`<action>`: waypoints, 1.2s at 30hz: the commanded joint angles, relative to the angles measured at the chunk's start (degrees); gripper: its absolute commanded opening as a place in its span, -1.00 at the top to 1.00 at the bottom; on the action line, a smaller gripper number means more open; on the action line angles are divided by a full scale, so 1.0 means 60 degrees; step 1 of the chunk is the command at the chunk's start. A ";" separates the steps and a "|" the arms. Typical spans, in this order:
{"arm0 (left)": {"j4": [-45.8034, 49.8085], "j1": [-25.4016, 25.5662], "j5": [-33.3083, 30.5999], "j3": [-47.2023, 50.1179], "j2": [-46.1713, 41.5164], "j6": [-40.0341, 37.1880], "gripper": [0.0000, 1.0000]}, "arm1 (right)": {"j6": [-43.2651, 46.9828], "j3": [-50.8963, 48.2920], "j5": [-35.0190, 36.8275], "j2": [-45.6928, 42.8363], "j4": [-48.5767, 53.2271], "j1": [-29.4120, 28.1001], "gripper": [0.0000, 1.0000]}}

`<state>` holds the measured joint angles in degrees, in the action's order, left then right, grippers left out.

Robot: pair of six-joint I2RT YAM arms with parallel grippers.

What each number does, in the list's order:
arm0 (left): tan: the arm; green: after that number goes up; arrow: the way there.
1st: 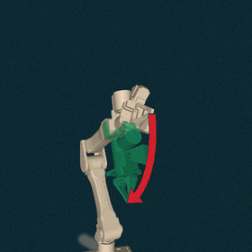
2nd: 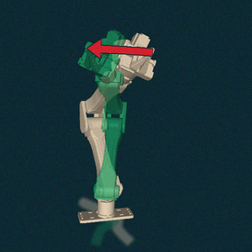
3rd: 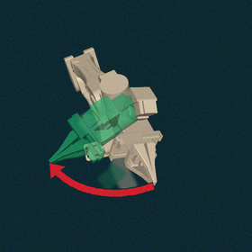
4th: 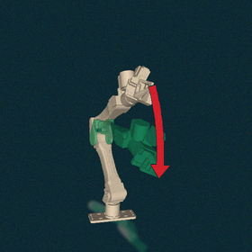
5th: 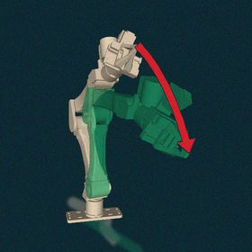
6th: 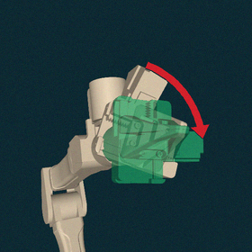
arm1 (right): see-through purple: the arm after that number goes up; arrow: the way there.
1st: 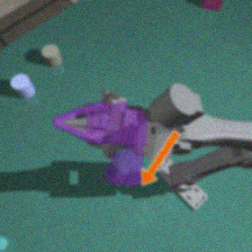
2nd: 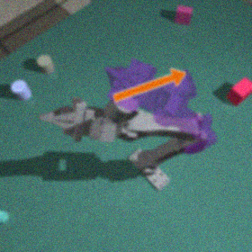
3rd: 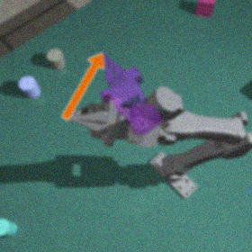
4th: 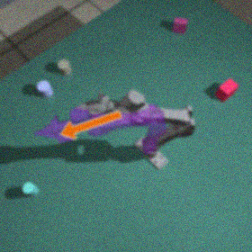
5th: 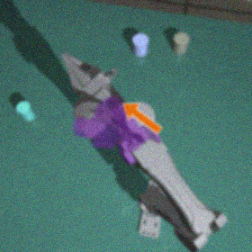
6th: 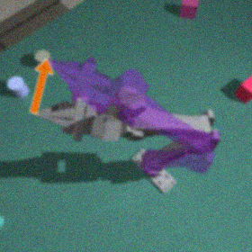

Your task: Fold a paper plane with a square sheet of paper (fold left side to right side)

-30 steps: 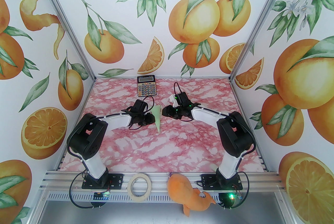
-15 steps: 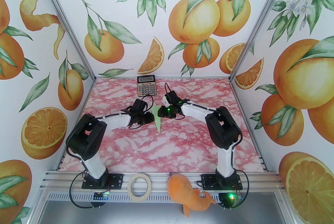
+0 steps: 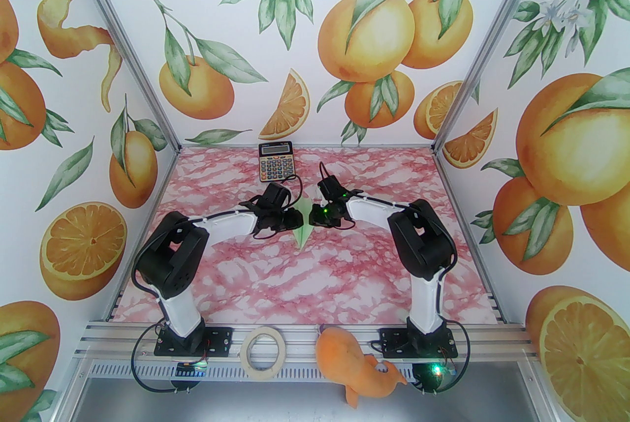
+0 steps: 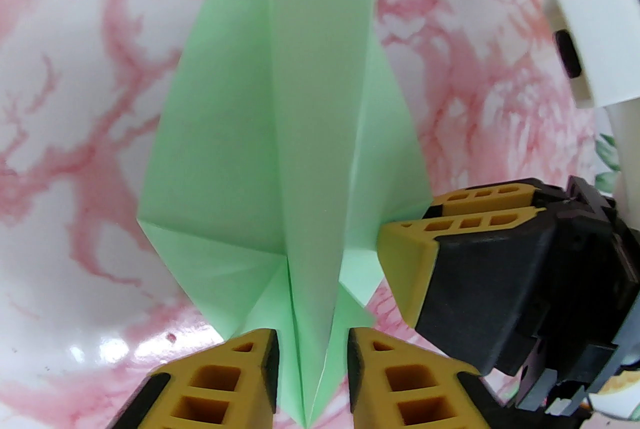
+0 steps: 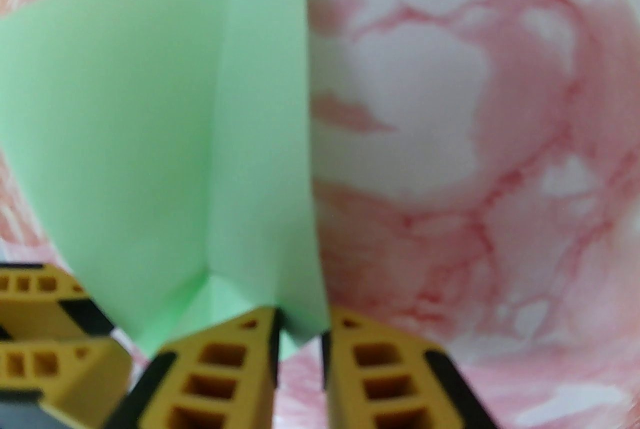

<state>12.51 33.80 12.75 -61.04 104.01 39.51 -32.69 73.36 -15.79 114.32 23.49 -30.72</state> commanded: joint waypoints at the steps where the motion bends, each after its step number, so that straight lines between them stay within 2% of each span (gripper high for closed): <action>1: 0.0584 0.0106 -0.0383 -0.0296 0.0069 -0.0306 0.05 | -0.0038 -0.0054 0.0044 -0.0114 -0.0127 -0.0001 0.57; 8: 0.0693 0.0262 -0.0589 -0.0243 -0.0059 -0.0520 -0.23 | -0.0032 -0.0056 0.0021 -0.0088 -0.0145 0.0004 0.57; 15: 0.0457 0.0542 -0.0335 -0.0379 0.0281 -0.0677 -0.28 | -0.0056 -0.0082 0.0014 -0.0063 -0.0132 0.0007 0.57; 22: 0.0737 0.0606 -0.0476 -0.0670 0.0703 -0.0750 -0.08 | -0.0090 -0.0155 -0.0019 -0.0055 -0.0193 0.0008 0.57; 23: 0.0783 0.0613 -0.0524 -0.0728 0.0730 -0.0765 0.03 | -0.0089 -0.0143 -0.0019 -0.0048 -0.0185 0.0001 0.57; 24: 0.0813 0.0619 -0.0570 -0.0789 0.0756 -0.0769 0.26 | -0.0089 -0.0163 -0.0012 -0.0052 -0.0197 0.0000 0.57; 25: 0.0845 0.0637 -0.0640 -0.0848 0.0756 -0.0780 0.36 | -0.0090 -0.0191 -0.0005 -0.0053 -0.0186 0.0004 0.57; 33: 0.1443 0.0833 -0.0995 -0.1431 0.1176 -0.0943 0.42 | -0.0126 -0.0299 0.0039 -0.0146 -0.0301 0.0017 0.54; 36: 0.1802 0.1003 -0.1280 -0.1721 0.1387 -0.0999 0.60 | -0.0277 -0.0486 0.0010 -0.0357 -0.0480 0.0113 0.50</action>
<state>20.40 38.81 6.94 -68.90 110.85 34.39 -33.17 72.01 -15.84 114.21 22.17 -30.61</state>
